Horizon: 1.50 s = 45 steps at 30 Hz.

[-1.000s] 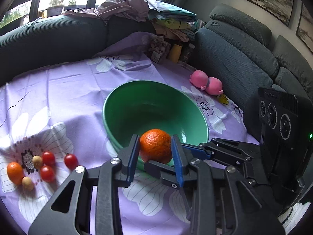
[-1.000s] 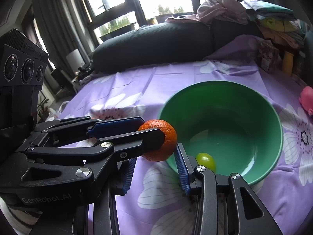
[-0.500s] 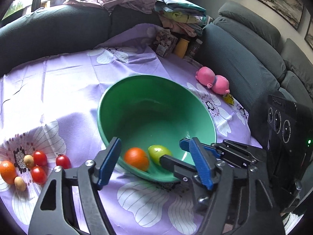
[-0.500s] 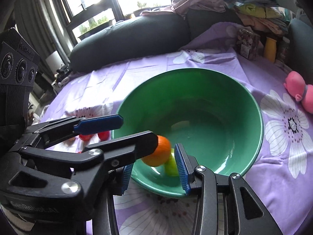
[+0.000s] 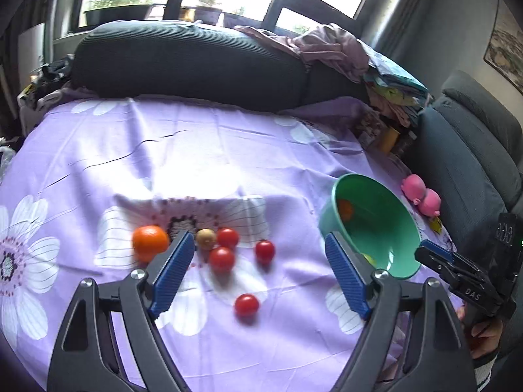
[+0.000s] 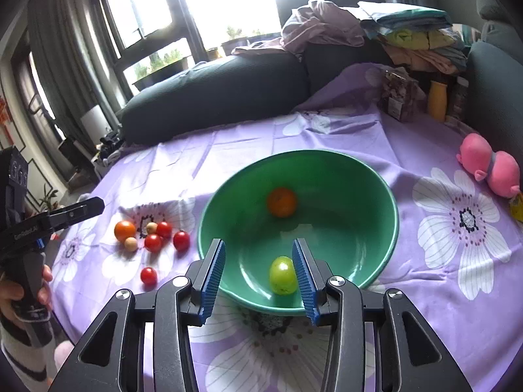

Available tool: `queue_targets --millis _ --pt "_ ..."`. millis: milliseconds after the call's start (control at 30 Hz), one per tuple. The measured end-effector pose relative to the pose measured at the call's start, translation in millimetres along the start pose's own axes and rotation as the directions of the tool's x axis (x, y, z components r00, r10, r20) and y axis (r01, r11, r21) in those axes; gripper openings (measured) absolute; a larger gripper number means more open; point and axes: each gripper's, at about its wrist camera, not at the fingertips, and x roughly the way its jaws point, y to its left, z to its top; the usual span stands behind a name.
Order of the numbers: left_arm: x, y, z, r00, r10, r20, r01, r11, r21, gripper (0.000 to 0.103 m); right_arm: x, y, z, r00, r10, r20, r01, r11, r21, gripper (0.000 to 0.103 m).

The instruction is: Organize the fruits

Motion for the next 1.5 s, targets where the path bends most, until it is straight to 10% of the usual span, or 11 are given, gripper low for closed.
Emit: queue_targets --millis 867,1500 --pt "15.1 59.9 -56.7 0.990 0.022 -0.138 -0.032 0.997 -0.069 0.079 82.1 122.8 -46.9 0.942 0.137 -0.305 -0.232 0.925 -0.301 0.043" --pt "93.0 78.5 -28.7 0.956 0.139 -0.260 -0.146 0.989 -0.008 0.037 142.0 147.4 20.0 0.946 0.173 -0.274 -0.258 0.914 -0.314 0.043"
